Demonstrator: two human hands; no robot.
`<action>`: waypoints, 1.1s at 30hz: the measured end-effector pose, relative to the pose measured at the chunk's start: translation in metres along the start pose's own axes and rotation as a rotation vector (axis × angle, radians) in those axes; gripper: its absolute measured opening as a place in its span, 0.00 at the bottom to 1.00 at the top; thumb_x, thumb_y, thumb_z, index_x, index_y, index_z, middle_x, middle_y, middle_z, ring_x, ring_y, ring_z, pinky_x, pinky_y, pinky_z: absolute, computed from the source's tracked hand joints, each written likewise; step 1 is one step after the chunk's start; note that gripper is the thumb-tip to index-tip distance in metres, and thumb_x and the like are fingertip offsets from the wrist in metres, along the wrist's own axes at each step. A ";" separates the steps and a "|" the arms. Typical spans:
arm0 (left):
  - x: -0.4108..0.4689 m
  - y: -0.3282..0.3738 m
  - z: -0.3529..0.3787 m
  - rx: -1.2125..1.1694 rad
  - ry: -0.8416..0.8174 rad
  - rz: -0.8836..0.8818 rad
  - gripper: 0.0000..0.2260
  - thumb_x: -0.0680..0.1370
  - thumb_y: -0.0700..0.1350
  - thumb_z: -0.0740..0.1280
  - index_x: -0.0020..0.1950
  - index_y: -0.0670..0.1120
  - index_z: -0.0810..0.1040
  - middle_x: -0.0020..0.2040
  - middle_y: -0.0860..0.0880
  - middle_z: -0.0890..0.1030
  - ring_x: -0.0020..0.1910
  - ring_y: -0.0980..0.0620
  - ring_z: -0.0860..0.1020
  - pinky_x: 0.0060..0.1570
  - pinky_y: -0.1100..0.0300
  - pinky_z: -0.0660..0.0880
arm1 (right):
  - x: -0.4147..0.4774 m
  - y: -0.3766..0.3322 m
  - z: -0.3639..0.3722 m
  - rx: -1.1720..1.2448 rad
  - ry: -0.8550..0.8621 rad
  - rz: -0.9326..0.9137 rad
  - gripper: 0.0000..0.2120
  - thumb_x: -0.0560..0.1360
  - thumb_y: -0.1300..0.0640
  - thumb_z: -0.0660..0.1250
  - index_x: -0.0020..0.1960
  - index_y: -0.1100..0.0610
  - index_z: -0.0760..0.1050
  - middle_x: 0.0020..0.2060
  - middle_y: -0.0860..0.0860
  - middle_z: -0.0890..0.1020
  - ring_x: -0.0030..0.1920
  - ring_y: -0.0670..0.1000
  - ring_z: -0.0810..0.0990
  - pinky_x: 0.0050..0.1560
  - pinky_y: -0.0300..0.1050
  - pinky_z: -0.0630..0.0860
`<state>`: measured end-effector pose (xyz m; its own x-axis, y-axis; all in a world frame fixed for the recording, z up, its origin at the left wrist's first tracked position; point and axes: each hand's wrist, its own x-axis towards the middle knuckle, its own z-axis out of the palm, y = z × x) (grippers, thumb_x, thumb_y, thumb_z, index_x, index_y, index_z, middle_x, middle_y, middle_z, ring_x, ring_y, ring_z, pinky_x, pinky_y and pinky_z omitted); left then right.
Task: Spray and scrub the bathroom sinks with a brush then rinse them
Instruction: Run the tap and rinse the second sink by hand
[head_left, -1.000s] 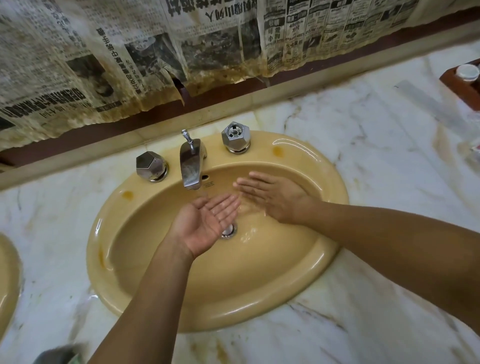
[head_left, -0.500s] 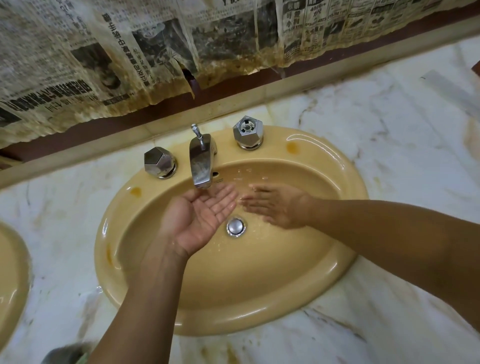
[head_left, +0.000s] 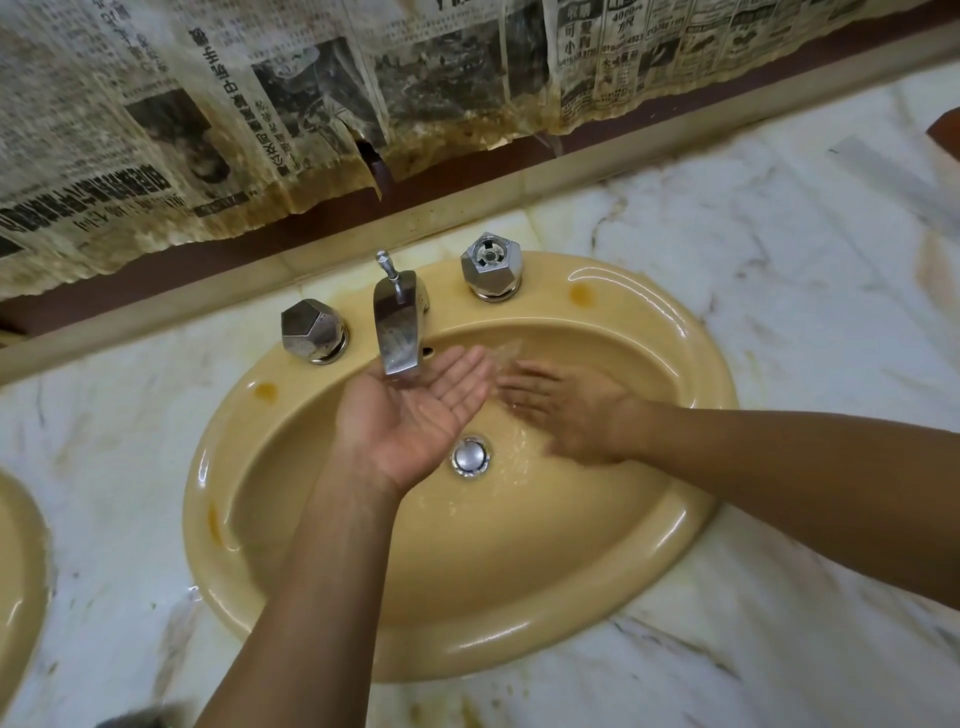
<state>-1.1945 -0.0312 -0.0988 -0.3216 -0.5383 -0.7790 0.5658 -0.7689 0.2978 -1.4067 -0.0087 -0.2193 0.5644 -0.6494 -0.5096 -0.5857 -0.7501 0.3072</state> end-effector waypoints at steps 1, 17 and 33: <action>-0.004 0.000 -0.001 -0.041 -0.024 0.004 0.28 0.86 0.54 0.52 0.70 0.31 0.72 0.65 0.31 0.79 0.68 0.33 0.76 0.74 0.42 0.68 | 0.007 0.005 -0.007 -0.065 0.072 0.001 0.33 0.84 0.39 0.40 0.80 0.56 0.33 0.79 0.49 0.35 0.78 0.49 0.30 0.68 0.55 0.16; -0.033 0.004 -0.024 -0.112 -0.046 0.115 0.22 0.86 0.50 0.54 0.67 0.34 0.74 0.64 0.34 0.81 0.68 0.36 0.78 0.72 0.44 0.69 | 0.053 0.027 -0.041 0.023 0.627 -0.193 0.23 0.80 0.50 0.64 0.70 0.62 0.75 0.70 0.57 0.77 0.78 0.56 0.65 0.81 0.56 0.50; -0.026 0.072 -0.170 1.970 0.484 0.969 0.26 0.84 0.50 0.54 0.82 0.44 0.63 0.82 0.44 0.62 0.81 0.43 0.61 0.79 0.45 0.57 | 0.030 -0.050 -0.138 3.286 0.398 0.730 0.15 0.84 0.55 0.62 0.54 0.69 0.77 0.46 0.64 0.83 0.44 0.61 0.85 0.43 0.52 0.84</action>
<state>-1.0163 -0.0135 -0.1509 -0.1759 -0.9833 -0.0471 -0.9357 0.1521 0.3183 -1.2803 -0.0083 -0.1395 0.1415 -0.6459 -0.7502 0.8176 0.5036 -0.2793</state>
